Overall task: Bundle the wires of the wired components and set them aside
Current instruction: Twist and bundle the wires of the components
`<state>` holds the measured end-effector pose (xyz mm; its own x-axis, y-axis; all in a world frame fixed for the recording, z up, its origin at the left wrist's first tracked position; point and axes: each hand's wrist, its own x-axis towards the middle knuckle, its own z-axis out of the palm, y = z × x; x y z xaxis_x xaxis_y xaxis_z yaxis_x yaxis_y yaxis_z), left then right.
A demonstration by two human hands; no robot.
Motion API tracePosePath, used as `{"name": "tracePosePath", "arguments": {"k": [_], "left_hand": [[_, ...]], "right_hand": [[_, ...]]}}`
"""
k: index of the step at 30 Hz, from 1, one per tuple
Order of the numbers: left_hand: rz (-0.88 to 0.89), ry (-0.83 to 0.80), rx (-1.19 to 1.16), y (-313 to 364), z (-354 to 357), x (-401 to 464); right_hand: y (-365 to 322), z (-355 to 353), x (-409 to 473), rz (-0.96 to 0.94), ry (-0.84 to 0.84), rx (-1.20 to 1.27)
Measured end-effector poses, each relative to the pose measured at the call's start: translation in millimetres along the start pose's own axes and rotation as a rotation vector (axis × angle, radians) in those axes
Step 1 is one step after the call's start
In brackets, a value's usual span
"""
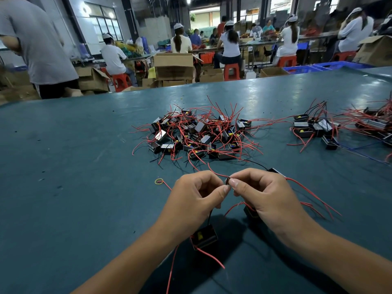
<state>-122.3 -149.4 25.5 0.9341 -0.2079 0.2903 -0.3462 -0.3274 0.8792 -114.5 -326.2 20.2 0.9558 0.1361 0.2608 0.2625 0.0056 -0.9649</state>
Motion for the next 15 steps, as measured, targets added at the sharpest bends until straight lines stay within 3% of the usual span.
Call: {"name": "tracePosePath", "arguments": {"k": [15], "left_hand": [[0.012,-0.019,0.062,4.7,5.1,-2.5]], "right_hand": [[1.1,2.3,1.0,-0.015,0.008,0.046]]}}
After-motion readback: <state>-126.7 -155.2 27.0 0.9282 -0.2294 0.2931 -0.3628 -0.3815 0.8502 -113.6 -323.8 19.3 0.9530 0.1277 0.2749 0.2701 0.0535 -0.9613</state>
